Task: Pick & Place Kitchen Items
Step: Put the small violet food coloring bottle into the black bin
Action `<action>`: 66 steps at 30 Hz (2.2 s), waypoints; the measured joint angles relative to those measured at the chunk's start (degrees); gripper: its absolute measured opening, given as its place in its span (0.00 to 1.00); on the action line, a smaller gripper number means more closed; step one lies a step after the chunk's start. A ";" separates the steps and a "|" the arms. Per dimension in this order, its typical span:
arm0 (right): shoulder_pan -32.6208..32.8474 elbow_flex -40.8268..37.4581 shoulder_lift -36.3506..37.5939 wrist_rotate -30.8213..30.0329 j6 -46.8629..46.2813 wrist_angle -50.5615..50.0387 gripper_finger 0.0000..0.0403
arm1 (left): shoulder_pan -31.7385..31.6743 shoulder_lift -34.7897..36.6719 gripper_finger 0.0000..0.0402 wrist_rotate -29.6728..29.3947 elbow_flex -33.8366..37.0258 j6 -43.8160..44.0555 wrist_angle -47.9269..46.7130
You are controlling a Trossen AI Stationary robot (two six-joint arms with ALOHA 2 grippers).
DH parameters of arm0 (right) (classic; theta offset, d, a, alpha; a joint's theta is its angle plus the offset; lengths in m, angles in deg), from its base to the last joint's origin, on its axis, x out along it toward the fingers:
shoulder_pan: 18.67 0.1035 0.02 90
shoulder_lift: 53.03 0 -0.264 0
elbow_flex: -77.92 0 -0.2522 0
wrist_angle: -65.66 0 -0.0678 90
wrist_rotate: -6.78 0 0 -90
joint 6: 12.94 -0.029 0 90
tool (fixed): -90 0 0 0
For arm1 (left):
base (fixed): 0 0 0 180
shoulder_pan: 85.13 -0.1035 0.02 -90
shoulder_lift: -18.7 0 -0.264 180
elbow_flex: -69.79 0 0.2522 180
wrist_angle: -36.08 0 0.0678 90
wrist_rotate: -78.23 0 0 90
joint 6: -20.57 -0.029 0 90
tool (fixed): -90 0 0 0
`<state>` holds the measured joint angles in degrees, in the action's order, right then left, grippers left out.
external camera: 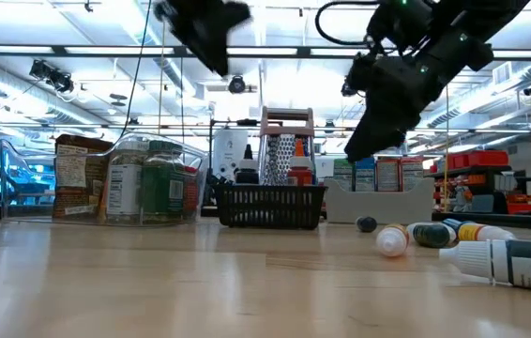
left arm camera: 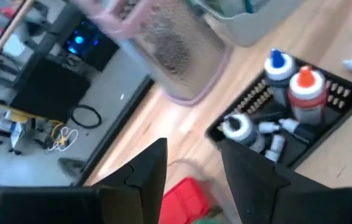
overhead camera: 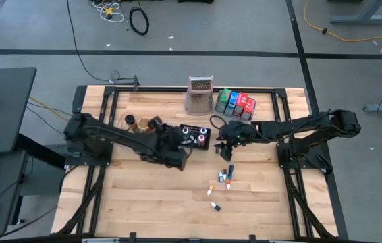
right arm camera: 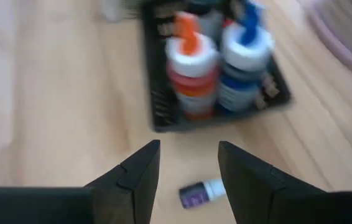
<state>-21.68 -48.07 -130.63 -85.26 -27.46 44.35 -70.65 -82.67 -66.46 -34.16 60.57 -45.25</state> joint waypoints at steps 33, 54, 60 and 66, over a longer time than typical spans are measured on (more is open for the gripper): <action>6.38 -0.27 -16.93 -12.85 -36.03 1.55 0.43 | 4.04 7.39 0.41 -5.90 0.09 9.11 -6.44; 6.59 -0.35 -19.08 -9.70 -29.00 5.12 0.22 | 4.02 7.37 0.41 -5.90 0.09 9.11 -6.26; 8.61 -0.51 -19.47 -1.23 -25.00 12.61 0.26 | 4.02 7.36 0.41 -5.90 0.09 9.11 -6.25; 9.89 -0.55 -19.47 4.76 -18.32 22.78 0.20 | 4.03 7.35 0.41 -5.90 0.09 9.13 -6.24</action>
<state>-11.78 -48.62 -150.11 -80.50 -45.78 67.13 -66.62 -75.32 -72.37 -34.07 69.70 -51.48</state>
